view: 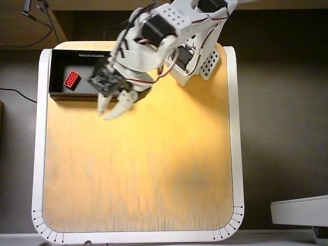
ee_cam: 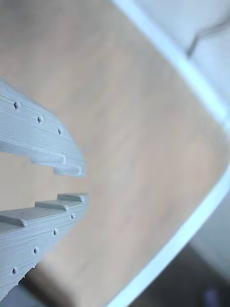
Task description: Grasp a lego block and put it in the bin.
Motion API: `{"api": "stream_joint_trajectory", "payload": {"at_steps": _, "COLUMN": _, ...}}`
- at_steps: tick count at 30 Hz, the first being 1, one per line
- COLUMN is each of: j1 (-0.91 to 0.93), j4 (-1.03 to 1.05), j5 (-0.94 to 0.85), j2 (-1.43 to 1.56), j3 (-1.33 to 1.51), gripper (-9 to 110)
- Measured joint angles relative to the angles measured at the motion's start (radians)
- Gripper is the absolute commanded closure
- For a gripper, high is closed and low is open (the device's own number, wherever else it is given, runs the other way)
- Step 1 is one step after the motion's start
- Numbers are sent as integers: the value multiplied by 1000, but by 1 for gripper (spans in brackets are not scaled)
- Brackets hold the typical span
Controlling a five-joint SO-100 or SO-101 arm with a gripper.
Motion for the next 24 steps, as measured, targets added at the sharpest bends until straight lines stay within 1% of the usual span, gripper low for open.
{"api": "stream_joint_trajectory", "payload": {"at_steps": 5, "j1": -181, "j4": 37, "j5": 15, "j2": 51, "j3": 0, "gripper": 101}}
{"api": "stream_joint_trajectory", "payload": {"at_steps": 8, "j1": -285, "j4": 52, "j5": -11, "j2": 78, "j3": 5, "gripper": 101}}
{"api": "stream_joint_trajectory", "payload": {"at_steps": 15, "j1": -523, "j4": 52, "j5": -60, "j2": 216, "j3": 172, "gripper": 101}}
{"api": "stream_joint_trajectory", "payload": {"at_steps": 19, "j1": -597, "j4": 21, "j5": -61, "j2": 295, "j3": 275, "gripper": 101}}
{"api": "stream_joint_trajectory", "payload": {"at_steps": 24, "j1": -644, "j4": -114, "j5": -26, "j2": 436, "j3": 509, "gripper": 101}}
